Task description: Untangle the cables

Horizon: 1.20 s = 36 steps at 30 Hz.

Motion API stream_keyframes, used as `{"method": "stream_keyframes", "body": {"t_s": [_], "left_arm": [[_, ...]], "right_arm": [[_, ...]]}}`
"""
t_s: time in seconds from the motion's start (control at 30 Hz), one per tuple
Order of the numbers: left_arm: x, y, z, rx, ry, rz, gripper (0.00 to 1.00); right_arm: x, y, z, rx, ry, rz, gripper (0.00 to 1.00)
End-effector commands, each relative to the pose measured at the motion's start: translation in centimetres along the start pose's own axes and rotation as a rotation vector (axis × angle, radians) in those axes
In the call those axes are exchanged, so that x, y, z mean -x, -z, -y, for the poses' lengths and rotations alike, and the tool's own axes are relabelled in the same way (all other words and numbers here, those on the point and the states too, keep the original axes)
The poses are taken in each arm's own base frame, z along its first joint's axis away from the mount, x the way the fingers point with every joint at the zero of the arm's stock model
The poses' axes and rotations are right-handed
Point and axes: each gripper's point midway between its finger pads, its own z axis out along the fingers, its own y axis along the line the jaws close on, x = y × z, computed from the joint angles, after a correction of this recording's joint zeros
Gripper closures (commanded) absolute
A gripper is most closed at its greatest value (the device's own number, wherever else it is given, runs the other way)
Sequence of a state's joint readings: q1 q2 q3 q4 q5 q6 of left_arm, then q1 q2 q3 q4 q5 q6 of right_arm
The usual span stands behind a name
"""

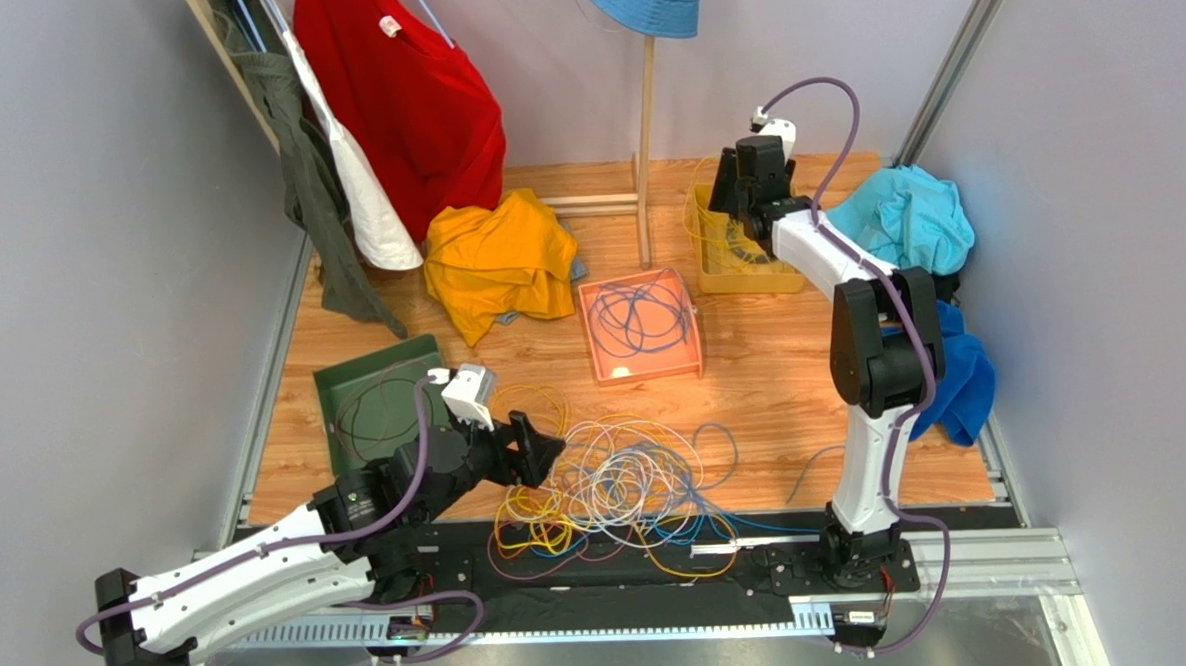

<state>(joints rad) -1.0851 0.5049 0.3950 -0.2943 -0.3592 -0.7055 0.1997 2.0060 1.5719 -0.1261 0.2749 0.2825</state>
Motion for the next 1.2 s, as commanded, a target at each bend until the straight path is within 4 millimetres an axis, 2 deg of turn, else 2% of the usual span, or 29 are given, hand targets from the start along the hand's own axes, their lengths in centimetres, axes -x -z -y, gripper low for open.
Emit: {"method": "stream_keyframes", "body": {"t_s": [0.0,0.03,0.07,0.1,0.13,0.23,0.27,0.33,0.57,0.63,0.67,0.73,0.77,0.8,0.83,0.9,0.97,1.17], "left_arm": [[0.5,0.3,0.7,-0.033,0.030,0.016,0.11],[0.6,0.4,0.7,-0.034,0.031,0.019,0.11],[0.5,0.4,0.6,-0.031,0.030,0.019,0.11],[0.5,0.4,0.6,-0.028,0.031,0.019,0.11],[0.6,0.5,0.6,-0.031,0.031,0.021,0.11],[0.6,0.7,0.8,-0.040,0.033,0.014,0.11],[0.5,0.8,0.7,-0.040,0.031,0.010,0.12],[0.4,1.0,0.8,-0.048,0.042,0.005,0.12],[-0.4,0.9,0.9,-0.070,0.075,-0.007,0.13],[-0.5,0.7,0.9,-0.067,0.073,-0.009,0.13],[-0.5,0.7,1.0,-0.069,0.071,-0.010,0.13],[-0.5,0.4,1.1,-0.067,0.061,-0.014,0.13],[-0.4,0.3,1.2,-0.065,0.055,-0.016,0.13],[-0.5,0.0,1.2,-0.058,0.046,-0.025,0.13],[-0.5,-0.1,1.2,-0.056,0.037,-0.028,0.13],[-0.7,-0.3,1.2,-0.044,0.025,-0.040,0.13],[-0.7,-0.5,1.2,-0.041,0.017,-0.044,0.12],[-1.4,-1.2,0.9,-0.031,0.014,-0.049,0.12]], "right_arm": [[2.9,3.6,3.0,-0.120,-0.004,0.027,0.34],[3.8,4.8,3.4,-0.122,-0.029,0.049,0.34],[3.5,5.3,4.1,-0.129,-0.058,0.051,0.34],[1.7,5.6,4.7,-0.139,-0.079,0.028,0.34],[3.1,7.0,4.8,-0.128,-0.109,0.080,0.34],[2.4,8.2,5.3,-0.131,-0.137,0.088,0.34],[3.1,8.9,5.0,-0.102,-0.143,0.108,0.35],[3.0,9.2,4.2,-0.051,-0.141,0.111,0.36],[2.8,9.7,-2.0,0.146,-0.011,0.075,0.39],[1.8,9.0,-3.6,0.201,0.028,0.044,0.41],[2.3,8.9,-4.8,0.217,0.062,0.048,0.42],[-0.1,7.2,-5.1,0.180,0.129,-0.021,0.41],[-0.4,6.8,-5.7,0.176,0.179,-0.027,0.42],[0.0,6.4,-5.8,0.158,0.189,-0.019,0.42],[-1.5,5.1,-5.6,0.131,0.209,-0.049,0.42],[-1.5,4.2,-5.5,0.116,0.220,-0.048,0.42],[-2.9,2.9,-5.3,0.100,0.240,-0.076,0.42],[-4.9,1.5,-5.4,0.100,0.221,-0.107,0.42]]}}
